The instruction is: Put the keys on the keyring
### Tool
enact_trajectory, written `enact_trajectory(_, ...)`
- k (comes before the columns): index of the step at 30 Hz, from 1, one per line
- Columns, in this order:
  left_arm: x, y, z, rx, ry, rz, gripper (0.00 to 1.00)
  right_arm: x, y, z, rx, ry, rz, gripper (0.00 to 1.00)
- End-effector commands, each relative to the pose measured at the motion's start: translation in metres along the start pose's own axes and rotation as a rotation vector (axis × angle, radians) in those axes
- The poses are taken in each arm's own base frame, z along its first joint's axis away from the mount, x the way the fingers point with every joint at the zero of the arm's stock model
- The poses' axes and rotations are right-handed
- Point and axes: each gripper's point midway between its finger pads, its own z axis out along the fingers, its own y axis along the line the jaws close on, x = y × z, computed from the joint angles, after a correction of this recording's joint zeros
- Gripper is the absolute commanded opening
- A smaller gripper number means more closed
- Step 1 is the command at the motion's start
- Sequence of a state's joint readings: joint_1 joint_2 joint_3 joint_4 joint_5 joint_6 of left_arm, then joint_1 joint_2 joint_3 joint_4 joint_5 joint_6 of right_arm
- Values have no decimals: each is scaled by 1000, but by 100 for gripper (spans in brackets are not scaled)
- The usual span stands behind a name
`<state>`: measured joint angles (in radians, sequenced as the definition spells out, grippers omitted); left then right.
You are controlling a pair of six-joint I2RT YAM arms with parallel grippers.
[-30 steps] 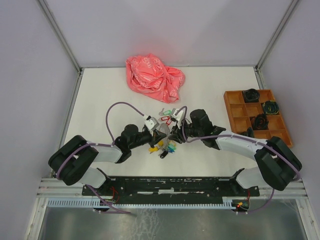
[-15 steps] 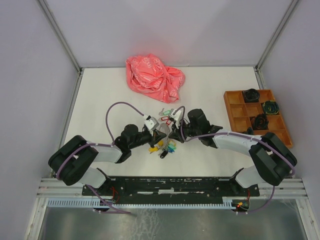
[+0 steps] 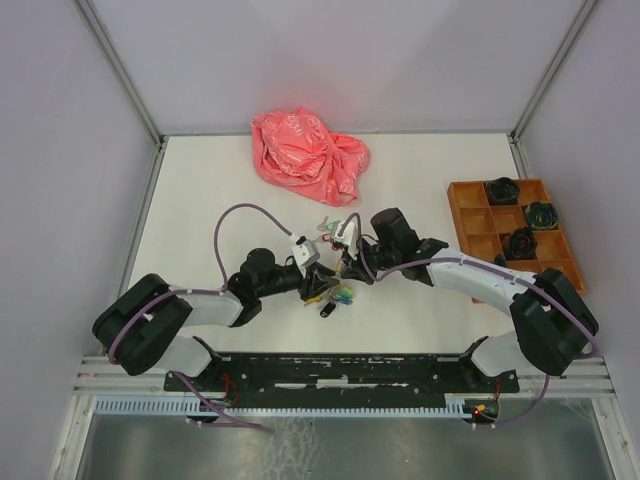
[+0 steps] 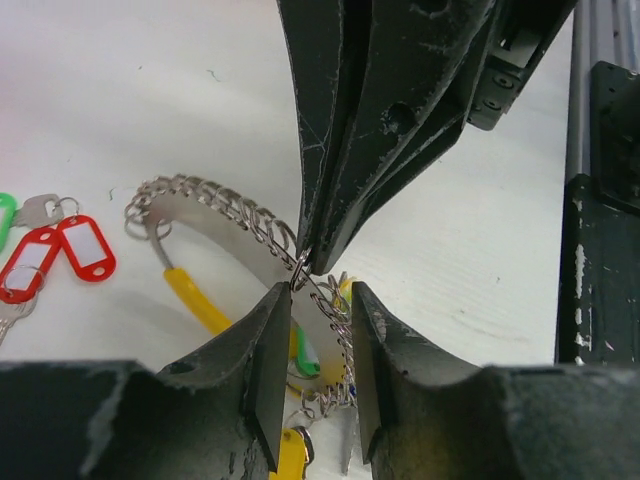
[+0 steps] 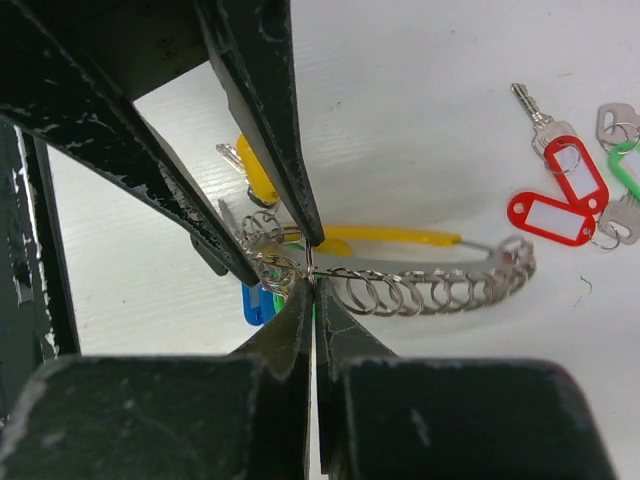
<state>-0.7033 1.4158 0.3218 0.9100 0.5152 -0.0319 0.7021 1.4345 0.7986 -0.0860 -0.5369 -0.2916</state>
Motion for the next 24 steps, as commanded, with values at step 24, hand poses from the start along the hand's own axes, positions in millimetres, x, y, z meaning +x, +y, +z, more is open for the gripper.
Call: enact_trajectory(24, -31, -21, -9, 119, -138, 242, 43, -37, 28, -23, -165, -7, -322, 1)
